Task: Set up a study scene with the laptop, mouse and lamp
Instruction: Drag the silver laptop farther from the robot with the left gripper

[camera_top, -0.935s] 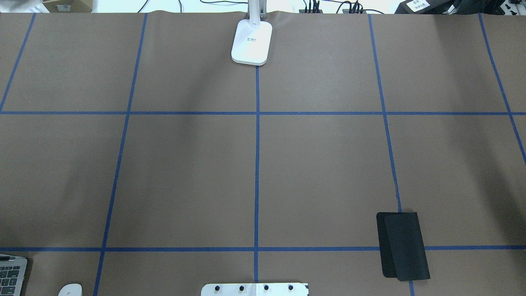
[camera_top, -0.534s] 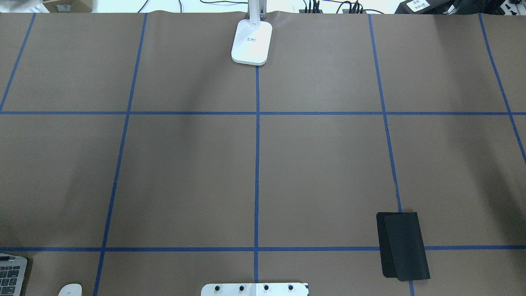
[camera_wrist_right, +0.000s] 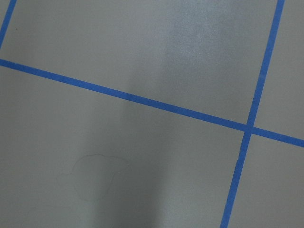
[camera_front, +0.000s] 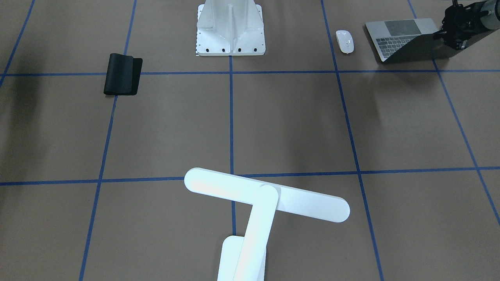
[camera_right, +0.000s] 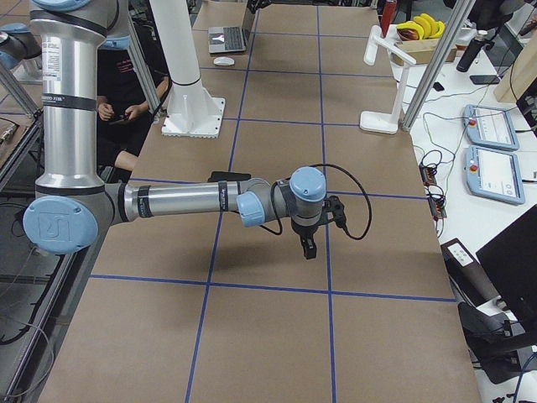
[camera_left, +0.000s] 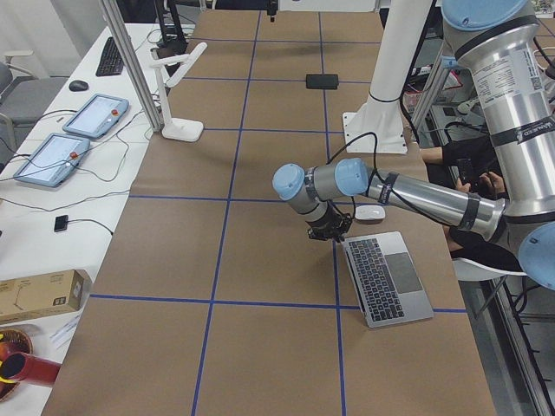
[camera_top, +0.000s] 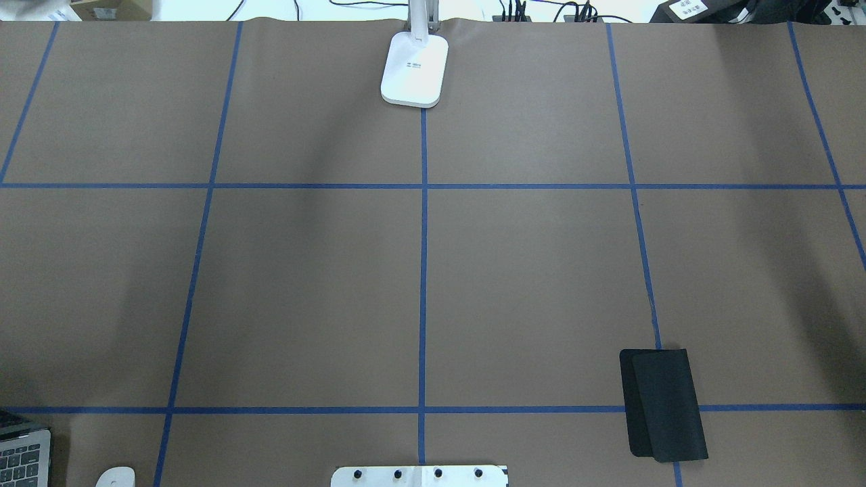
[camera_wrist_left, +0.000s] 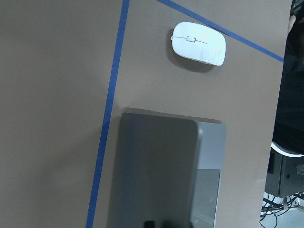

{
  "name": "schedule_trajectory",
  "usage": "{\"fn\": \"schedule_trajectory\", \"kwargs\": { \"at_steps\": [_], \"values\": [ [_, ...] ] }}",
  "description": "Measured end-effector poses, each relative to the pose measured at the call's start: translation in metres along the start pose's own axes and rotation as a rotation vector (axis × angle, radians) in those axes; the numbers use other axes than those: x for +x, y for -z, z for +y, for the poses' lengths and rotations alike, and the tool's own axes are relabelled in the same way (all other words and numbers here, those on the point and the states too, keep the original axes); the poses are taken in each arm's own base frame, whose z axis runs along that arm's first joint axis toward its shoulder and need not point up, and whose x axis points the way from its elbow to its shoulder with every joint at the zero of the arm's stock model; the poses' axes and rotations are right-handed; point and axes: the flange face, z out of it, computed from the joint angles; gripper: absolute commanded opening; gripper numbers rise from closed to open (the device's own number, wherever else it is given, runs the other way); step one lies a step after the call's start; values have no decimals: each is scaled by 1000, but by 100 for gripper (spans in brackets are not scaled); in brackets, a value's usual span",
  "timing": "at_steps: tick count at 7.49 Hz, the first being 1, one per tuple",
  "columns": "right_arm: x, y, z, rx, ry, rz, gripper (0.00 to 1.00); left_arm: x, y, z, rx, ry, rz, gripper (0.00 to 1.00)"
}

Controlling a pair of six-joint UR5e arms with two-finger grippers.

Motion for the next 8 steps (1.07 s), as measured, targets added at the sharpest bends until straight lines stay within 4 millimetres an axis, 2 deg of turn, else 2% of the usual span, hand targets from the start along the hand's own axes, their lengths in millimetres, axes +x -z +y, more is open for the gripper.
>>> {"fn": "schedule_trajectory", "kwargs": {
  "at_steps": [5, 8],
  "values": [
    [-2, -4, 0, -8, 2, -3, 100, 8, 17, -8, 16, -15, -40, 0],
    [-2, -5, 0, -9, -5, -3, 100, 8, 39, -3, 45, 4, -100, 0]
  ]
}}
